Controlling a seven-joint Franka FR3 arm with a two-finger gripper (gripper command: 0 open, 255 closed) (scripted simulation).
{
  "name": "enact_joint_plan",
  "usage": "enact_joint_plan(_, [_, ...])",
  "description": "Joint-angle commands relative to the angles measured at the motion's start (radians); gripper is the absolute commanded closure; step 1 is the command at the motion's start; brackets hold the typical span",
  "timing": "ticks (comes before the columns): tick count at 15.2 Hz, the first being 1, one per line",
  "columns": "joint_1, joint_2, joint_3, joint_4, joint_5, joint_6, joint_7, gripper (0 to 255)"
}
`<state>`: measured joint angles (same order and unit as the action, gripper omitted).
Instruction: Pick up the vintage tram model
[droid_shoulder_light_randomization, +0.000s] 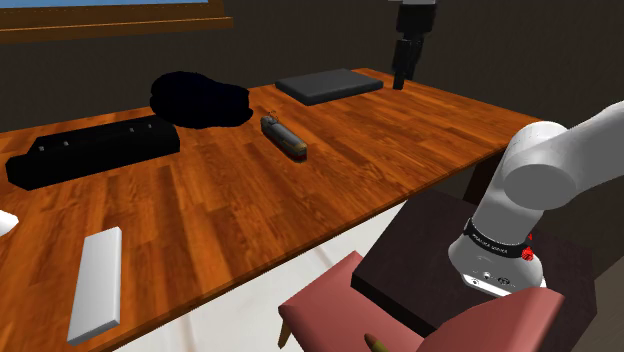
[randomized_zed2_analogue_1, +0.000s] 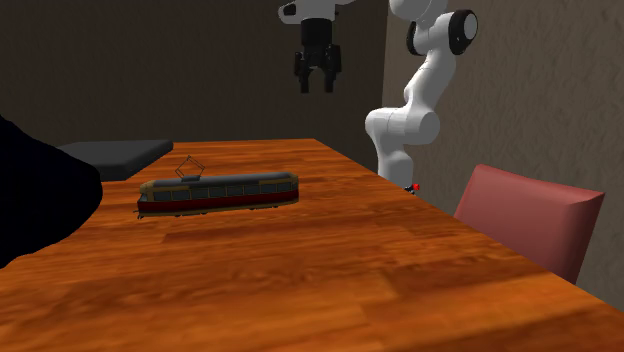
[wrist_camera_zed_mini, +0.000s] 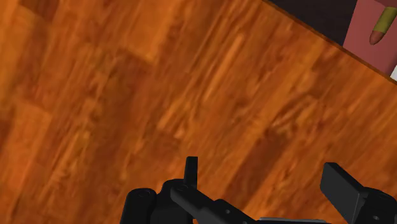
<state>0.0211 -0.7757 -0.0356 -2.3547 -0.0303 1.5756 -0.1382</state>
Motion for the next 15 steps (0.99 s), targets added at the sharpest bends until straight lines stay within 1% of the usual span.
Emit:
enact_joint_plan(1, [0.000,0.000,0.000,0.000,0.000,0.000,0.000,0])
enact_joint_plan(8, [0.010,0.219,0.100,0.068,0.047,0.149,0.164,0])
enact_joint_plan(15, [0.011,0.472,0.182,0.208,0.047,0.258,0.326,0])
